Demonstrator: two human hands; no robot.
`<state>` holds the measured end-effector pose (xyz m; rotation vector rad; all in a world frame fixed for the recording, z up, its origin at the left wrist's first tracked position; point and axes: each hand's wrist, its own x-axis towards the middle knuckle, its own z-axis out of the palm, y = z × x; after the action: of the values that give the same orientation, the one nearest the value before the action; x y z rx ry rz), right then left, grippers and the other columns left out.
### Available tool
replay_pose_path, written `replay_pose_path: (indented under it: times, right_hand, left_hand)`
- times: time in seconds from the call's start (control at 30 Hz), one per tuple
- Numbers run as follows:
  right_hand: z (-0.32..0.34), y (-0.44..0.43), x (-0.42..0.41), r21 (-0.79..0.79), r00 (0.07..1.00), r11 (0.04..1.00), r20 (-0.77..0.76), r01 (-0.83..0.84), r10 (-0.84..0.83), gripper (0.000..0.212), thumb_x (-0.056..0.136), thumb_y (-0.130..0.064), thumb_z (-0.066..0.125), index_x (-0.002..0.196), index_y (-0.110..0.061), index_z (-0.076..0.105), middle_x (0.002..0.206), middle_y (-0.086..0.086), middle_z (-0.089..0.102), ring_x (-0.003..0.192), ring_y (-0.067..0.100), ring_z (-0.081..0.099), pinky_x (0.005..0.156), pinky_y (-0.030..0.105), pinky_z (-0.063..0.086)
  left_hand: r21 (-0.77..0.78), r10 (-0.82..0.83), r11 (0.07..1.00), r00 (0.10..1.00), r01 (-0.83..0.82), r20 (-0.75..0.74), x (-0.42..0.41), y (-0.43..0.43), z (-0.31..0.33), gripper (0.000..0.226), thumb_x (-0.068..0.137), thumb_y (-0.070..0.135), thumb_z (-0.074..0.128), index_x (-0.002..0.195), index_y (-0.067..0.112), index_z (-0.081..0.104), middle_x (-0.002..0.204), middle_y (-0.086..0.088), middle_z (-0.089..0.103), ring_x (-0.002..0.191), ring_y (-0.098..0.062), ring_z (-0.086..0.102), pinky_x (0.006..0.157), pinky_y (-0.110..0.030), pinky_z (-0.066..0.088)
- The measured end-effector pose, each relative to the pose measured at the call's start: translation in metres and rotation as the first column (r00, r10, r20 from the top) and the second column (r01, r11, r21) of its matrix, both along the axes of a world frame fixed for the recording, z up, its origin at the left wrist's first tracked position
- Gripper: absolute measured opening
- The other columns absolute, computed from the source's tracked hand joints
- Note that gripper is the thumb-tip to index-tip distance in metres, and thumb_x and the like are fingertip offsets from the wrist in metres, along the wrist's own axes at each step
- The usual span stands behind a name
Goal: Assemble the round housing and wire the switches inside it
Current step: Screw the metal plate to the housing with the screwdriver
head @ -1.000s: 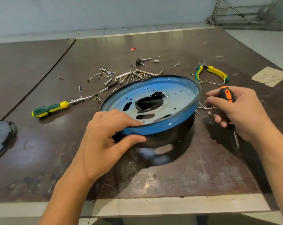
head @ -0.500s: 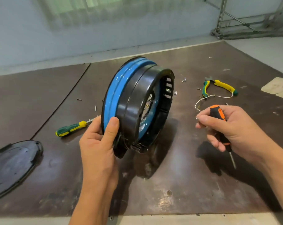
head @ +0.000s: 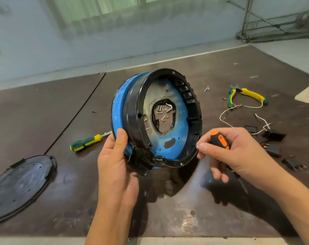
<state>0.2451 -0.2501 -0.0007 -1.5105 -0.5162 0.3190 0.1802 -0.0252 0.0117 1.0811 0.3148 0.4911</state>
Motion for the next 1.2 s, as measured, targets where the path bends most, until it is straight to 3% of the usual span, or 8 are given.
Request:
replay_pose_path:
  times: [0.1, 0.2, 0.43, 0.6, 0.67, 0.77, 1.0, 1.2]
  right_hand:
    - [0.003, 0.005, -0.004, 0.010, 1.000, 1.000, 0.023, 0.001, -0.001, 0.010, 0.086, -0.020, 0.069, 0.087, -0.010, 0.071, 0.074, 0.014, 0.070, 0.044, 0.027, 0.059, 0.037, 0.029, 0.047]
    - [0.006, 0.010, -0.008, 0.036, 0.999, 0.999, 0.046, -0.003, 0.001, 0.010, 0.084, -0.022, 0.070, 0.086, -0.013, 0.071, 0.075, 0.015, 0.070, 0.043, 0.027, 0.060, 0.037, 0.030, 0.049]
    - [0.014, 0.018, -0.012, 0.186, 0.987, 0.979, 0.123, 0.084, -0.108, 0.006, 0.082, -0.019, 0.072, 0.088, -0.016, 0.074, 0.078, 0.017, 0.072, 0.041, 0.026, 0.060, 0.037, 0.026, 0.045]
    - [0.028, 0.020, -0.021, 0.303, 0.965, 0.943, 0.172, 0.140, -0.198, 0.009, 0.085, -0.022, 0.078, 0.091, -0.017, 0.075, 0.078, 0.021, 0.071, 0.038, 0.020, 0.056, 0.037, 0.023, 0.042]
    - [0.032, 0.020, -0.024, 0.331, 0.956, 0.929, 0.178, 0.166, -0.234, 0.005, 0.085, -0.020, 0.076, 0.088, -0.016, 0.075, 0.069, 0.024, 0.067, 0.037, 0.020, 0.055, 0.038, 0.022, 0.042]
    - [0.035, 0.018, -0.027, 0.331, 0.946, 0.924, 0.186, 0.194, -0.265, 0.003, 0.084, -0.018, 0.074, 0.085, -0.015, 0.073, 0.049, 0.011, 0.057, 0.035, 0.022, 0.054, 0.037, 0.022, 0.042]
    - [0.034, 0.015, -0.024, 0.337, 0.961, 0.928, 0.161, 0.161, -0.225, 0.004, 0.088, -0.019, 0.072, 0.087, -0.015, 0.071, 0.050, 0.006, 0.058, 0.037, 0.024, 0.057, 0.038, 0.024, 0.045]
    - [0.031, 0.011, -0.020, 0.330, 0.973, 0.932, 0.122, 0.147, -0.196, 0.004, 0.088, -0.019, 0.073, 0.086, -0.015, 0.072, 0.049, 0.009, 0.057, 0.037, 0.025, 0.057, 0.038, 0.023, 0.045]
  left_hand:
    - [-0.009, -0.005, 1.000, 0.999, 0.006, 0.033, 0.001, 0.000, -0.002, 0.024, 0.090, 0.034, 0.061, 0.108, 0.022, 0.072, 0.108, -0.002, 0.074, 0.096, -0.016, 0.071, 0.087, -0.047, 0.057]
    - [-0.035, -0.014, 0.999, 0.997, 0.017, 0.081, 0.001, 0.001, -0.002, 0.022, 0.091, 0.030, 0.061, 0.107, 0.019, 0.072, 0.105, -0.002, 0.074, 0.093, -0.013, 0.071, 0.077, -0.031, 0.058]
    - [0.111, -0.049, 0.993, 0.994, 0.038, 0.094, -0.001, -0.007, -0.001, 0.029, 0.081, 0.037, 0.067, 0.102, 0.017, 0.069, 0.096, -0.006, 0.073, 0.081, -0.015, 0.068, 0.074, -0.038, 0.059]
    - [0.268, -0.099, 0.962, 0.979, 0.049, 0.177, -0.007, -0.030, -0.001, 0.020, 0.084, 0.035, 0.068, 0.100, 0.024, 0.071, 0.095, -0.006, 0.074, 0.083, -0.017, 0.068, 0.068, -0.027, 0.058]
    - [0.352, -0.106, 0.935, 0.978, 0.037, 0.178, -0.008, -0.040, -0.003, 0.015, 0.085, 0.036, 0.069, 0.098, 0.028, 0.071, 0.087, -0.002, 0.072, 0.077, -0.013, 0.063, 0.064, -0.023, 0.056]
    - [0.484, -0.099, 0.875, 0.977, -0.004, 0.188, -0.011, -0.050, -0.004, 0.019, 0.086, 0.043, 0.065, 0.098, 0.028, 0.067, 0.079, 0.000, 0.067, 0.069, -0.007, 0.058, 0.058, -0.018, 0.050]
    - [0.544, -0.080, 0.838, 0.978, -0.038, 0.191, -0.011, -0.054, -0.005, 0.021, 0.087, 0.046, 0.060, 0.100, 0.030, 0.064, 0.080, -0.004, 0.066, 0.069, -0.011, 0.058, 0.059, -0.023, 0.050]
    - [0.562, -0.156, 0.827, 0.969, 0.023, 0.191, -0.011, -0.051, 0.003, 0.021, 0.089, 0.040, 0.065, 0.106, 0.028, 0.066, 0.083, -0.002, 0.067, 0.069, -0.007, 0.059, 0.059, -0.018, 0.050]
